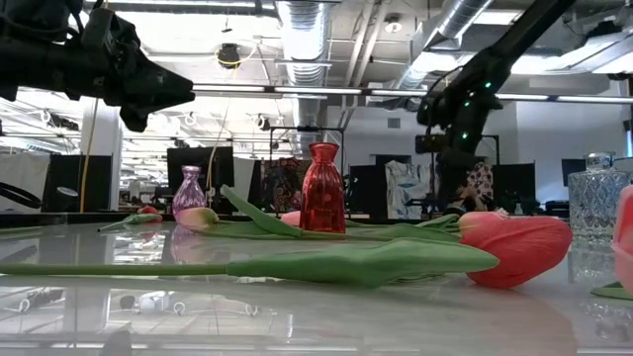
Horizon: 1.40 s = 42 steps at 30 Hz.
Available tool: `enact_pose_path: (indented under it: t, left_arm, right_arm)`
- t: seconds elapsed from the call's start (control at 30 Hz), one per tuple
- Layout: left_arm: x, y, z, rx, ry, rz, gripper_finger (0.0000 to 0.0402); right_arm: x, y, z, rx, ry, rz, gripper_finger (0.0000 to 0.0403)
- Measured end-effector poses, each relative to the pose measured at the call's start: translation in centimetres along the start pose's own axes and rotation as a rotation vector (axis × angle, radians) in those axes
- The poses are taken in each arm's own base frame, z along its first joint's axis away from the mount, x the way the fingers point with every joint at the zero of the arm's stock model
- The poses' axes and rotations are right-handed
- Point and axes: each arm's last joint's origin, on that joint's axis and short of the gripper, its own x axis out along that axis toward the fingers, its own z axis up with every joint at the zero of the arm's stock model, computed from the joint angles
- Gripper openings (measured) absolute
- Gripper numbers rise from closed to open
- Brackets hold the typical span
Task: Sort flowers into vase by color
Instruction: Put the top right red tulip into the violet vase
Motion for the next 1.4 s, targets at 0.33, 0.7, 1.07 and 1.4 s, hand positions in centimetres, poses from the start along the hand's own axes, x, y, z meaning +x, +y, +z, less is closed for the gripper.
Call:
enact_pose_path:
  t: [0.33, 0.7, 1.07, 1.4]
  left_arm:
    - [0.0, 0.0, 0.0, -0.004, -0.001, 0.002, 0.0105]
    - [0.0, 0.0, 0.0, 0.024, -0.001, 0.01, 0.0105]
    - [0.0, -0.1, 0.0, -0.021, 0.009, -0.027, 0.0105]
    - [0.0, -0.7, 1.2, -0.066, 0.006, -0.125, 0.0105]
  right_arm:
    - [3.3, -1.2, -0.3, -0.115, 0.194, -0.009, 0.0185]
    - [3.5, -1.4, -0.4, -0.141, 0.238, -0.054, 0.0173]
    - [3.6, -0.8, 0.1, -0.198, 0.249, -0.073, 0.0016]
    - [2.9, 3.0, 2.2, -0.408, 0.367, -0.231, 0.0016]
